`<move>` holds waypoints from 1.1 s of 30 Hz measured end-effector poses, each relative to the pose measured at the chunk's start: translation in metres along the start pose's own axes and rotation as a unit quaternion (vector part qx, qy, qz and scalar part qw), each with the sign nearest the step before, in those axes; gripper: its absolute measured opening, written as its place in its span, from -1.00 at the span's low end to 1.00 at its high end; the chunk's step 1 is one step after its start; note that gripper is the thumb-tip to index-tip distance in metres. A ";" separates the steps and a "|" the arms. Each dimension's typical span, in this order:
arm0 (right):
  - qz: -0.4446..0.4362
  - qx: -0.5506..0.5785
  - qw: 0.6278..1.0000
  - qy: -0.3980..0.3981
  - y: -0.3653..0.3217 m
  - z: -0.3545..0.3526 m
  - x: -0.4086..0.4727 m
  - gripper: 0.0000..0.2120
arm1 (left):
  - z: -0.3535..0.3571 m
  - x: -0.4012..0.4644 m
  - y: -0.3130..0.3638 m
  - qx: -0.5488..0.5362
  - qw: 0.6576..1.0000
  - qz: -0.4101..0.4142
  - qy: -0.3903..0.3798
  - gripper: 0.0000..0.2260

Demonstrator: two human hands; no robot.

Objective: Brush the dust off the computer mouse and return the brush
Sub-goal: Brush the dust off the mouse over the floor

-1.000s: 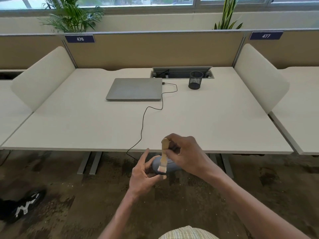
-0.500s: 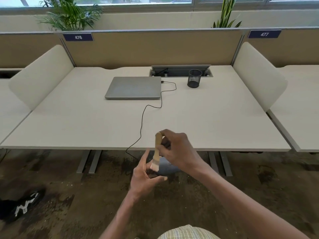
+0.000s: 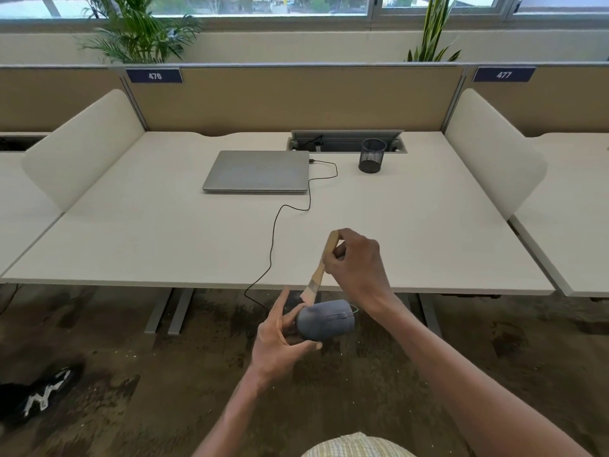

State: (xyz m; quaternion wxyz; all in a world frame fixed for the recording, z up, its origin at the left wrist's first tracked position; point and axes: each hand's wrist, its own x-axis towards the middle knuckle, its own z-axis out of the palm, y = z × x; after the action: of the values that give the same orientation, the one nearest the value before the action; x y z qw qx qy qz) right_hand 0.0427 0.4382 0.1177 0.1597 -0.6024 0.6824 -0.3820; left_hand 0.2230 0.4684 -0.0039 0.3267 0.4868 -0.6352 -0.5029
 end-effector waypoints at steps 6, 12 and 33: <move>0.104 0.006 0.994 -0.028 0.009 0.006 0.008 -0.89 | -0.004 0.001 0.002 -0.002 1.000 0.003 0.008 0.08; 0.118 -0.089 0.989 -0.022 0.022 -0.006 0.014 -0.91 | -0.004 -0.007 -0.003 0.003 1.000 0.012 -0.004 0.04; 0.007 -0.087 0.996 -0.029 0.036 -0.022 0.009 -0.97 | -0.012 -0.007 -0.004 -0.012 1.000 -0.005 0.009 0.09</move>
State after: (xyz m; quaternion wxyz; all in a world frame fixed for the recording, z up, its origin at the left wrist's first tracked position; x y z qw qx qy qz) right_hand 0.0006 0.4365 0.1093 0.1290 -0.6198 0.7124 -0.3028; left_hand 0.2373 0.4712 -0.0033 0.3357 0.4901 -0.6241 -0.5076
